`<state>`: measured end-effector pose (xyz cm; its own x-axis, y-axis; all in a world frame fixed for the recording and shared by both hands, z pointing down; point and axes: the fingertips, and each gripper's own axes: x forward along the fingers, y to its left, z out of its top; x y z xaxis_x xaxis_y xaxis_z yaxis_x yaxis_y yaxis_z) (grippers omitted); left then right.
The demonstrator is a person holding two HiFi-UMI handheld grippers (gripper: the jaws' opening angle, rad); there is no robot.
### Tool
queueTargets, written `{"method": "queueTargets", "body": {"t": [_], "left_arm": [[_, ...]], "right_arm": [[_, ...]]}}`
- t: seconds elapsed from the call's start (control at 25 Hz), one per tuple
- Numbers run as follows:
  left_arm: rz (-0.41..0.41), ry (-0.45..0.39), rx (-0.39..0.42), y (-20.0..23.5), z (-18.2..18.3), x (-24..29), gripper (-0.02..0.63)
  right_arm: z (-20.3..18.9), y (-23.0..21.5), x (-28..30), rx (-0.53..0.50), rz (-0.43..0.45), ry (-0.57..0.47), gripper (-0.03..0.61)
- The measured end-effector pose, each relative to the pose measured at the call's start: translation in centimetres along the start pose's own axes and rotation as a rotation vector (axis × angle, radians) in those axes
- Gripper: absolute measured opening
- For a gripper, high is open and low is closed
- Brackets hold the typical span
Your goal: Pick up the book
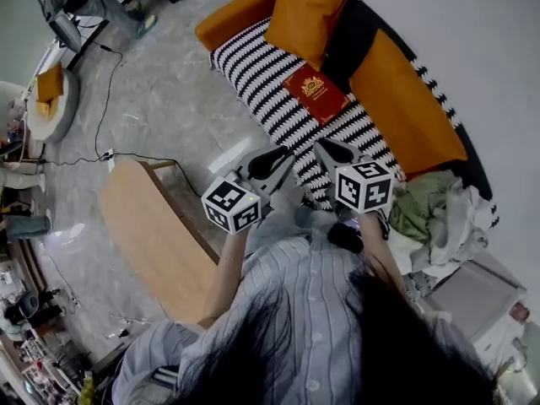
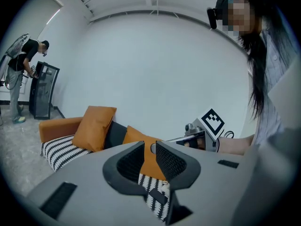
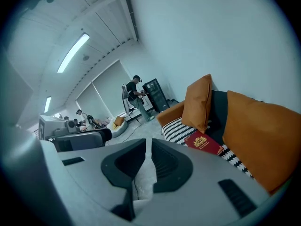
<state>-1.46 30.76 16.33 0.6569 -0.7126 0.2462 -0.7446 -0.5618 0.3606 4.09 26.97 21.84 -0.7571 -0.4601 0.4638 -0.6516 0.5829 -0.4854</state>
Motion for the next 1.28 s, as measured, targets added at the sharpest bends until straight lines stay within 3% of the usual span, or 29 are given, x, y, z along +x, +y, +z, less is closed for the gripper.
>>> {"method": "queueTargets", "body": {"t": [0.76, 1.28], "left_arm": [[-0.025, 0.018, 0.012, 2.8, 1.3, 2.9, 0.068], [-0.07, 0.086, -0.019, 8.2, 1.4, 6.9, 0.069]], "right_arm": [[2.1, -3.3, 0.9, 0.029, -0.056, -0.027, 0.049], [3.7, -7.1, 5.3, 0.102, -0.098, -0.002, 0.049]]}}
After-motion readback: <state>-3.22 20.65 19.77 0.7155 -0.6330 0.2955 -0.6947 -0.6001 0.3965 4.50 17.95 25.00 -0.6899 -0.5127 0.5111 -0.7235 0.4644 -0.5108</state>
